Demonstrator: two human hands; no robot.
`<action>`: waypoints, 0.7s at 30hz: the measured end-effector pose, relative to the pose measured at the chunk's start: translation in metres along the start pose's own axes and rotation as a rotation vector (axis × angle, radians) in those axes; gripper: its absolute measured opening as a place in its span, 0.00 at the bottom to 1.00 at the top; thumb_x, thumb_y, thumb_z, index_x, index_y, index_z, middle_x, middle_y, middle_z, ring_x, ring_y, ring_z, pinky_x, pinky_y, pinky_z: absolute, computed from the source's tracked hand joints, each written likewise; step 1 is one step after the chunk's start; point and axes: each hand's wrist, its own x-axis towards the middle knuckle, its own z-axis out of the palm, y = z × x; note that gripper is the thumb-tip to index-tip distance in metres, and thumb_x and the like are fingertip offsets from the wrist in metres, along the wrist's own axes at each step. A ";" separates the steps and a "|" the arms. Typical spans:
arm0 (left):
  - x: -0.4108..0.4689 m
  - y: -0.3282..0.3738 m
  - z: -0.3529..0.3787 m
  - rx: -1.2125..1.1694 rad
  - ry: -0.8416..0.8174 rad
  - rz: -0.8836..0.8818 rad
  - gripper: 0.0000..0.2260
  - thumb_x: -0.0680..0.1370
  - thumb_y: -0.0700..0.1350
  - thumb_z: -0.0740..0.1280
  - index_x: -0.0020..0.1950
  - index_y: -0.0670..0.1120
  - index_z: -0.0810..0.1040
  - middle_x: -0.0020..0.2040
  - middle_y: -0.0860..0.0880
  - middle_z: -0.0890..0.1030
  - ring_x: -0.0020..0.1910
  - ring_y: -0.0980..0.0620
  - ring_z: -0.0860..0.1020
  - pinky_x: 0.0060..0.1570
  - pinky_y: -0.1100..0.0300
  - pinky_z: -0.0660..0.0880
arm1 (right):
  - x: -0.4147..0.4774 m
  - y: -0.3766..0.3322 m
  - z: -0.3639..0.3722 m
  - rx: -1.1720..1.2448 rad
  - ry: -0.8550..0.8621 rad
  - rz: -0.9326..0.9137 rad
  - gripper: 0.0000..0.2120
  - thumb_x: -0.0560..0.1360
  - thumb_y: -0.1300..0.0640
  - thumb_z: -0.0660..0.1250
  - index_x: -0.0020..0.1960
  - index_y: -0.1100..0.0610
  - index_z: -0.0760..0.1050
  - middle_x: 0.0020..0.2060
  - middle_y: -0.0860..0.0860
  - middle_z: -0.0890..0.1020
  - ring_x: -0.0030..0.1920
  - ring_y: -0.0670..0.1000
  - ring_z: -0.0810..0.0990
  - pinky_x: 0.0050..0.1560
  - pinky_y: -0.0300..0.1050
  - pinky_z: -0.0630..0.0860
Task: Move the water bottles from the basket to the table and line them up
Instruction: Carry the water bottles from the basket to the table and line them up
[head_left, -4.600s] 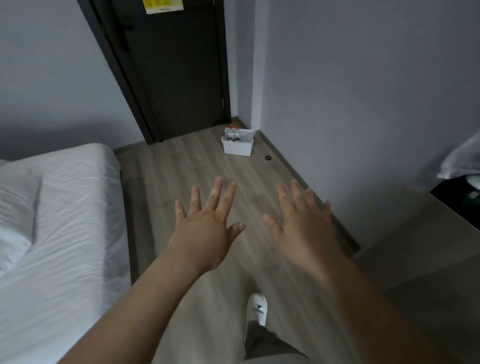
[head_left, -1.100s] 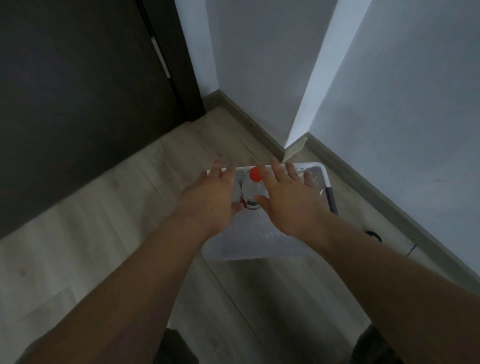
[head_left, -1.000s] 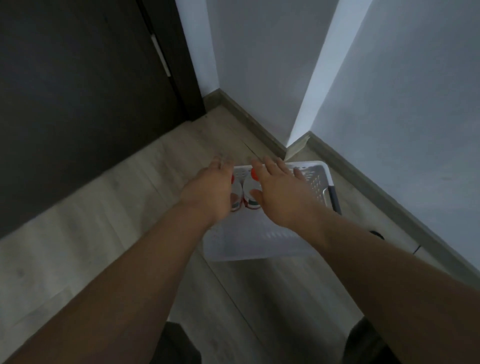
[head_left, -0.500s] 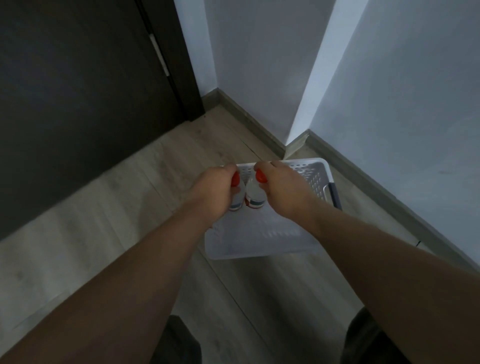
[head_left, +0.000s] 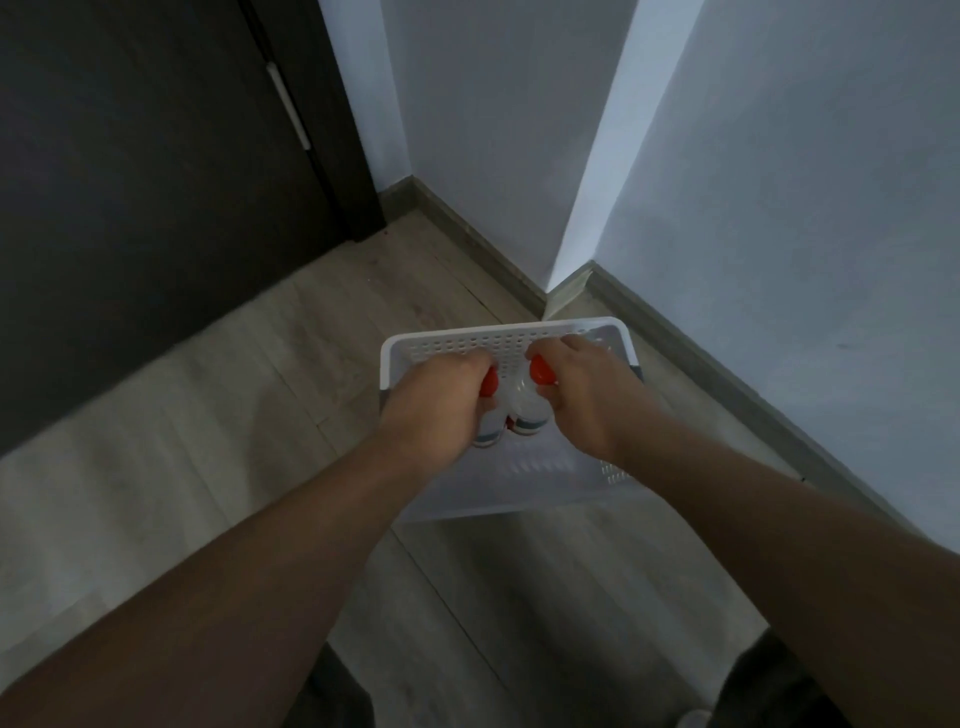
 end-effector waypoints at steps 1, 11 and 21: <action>0.001 0.002 0.000 -0.001 -0.001 0.000 0.06 0.81 0.46 0.67 0.57 0.48 0.76 0.48 0.48 0.81 0.47 0.46 0.80 0.50 0.48 0.78 | -0.001 0.001 0.000 -0.003 -0.005 0.004 0.16 0.82 0.60 0.68 0.69 0.55 0.74 0.67 0.55 0.78 0.64 0.55 0.78 0.65 0.47 0.75; 0.000 0.007 0.004 0.025 -0.055 -0.021 0.08 0.81 0.49 0.67 0.58 0.50 0.76 0.49 0.49 0.81 0.48 0.48 0.80 0.49 0.50 0.78 | -0.006 0.006 0.005 -0.016 -0.033 -0.015 0.11 0.82 0.59 0.67 0.64 0.55 0.76 0.62 0.54 0.80 0.58 0.53 0.79 0.58 0.43 0.75; 0.001 0.012 0.009 -0.110 -0.145 -0.083 0.07 0.82 0.46 0.66 0.59 0.51 0.77 0.52 0.54 0.78 0.41 0.64 0.69 0.50 0.61 0.68 | -0.004 0.019 0.001 0.065 -0.126 0.093 0.19 0.80 0.55 0.71 0.70 0.50 0.73 0.68 0.50 0.77 0.65 0.52 0.76 0.61 0.41 0.69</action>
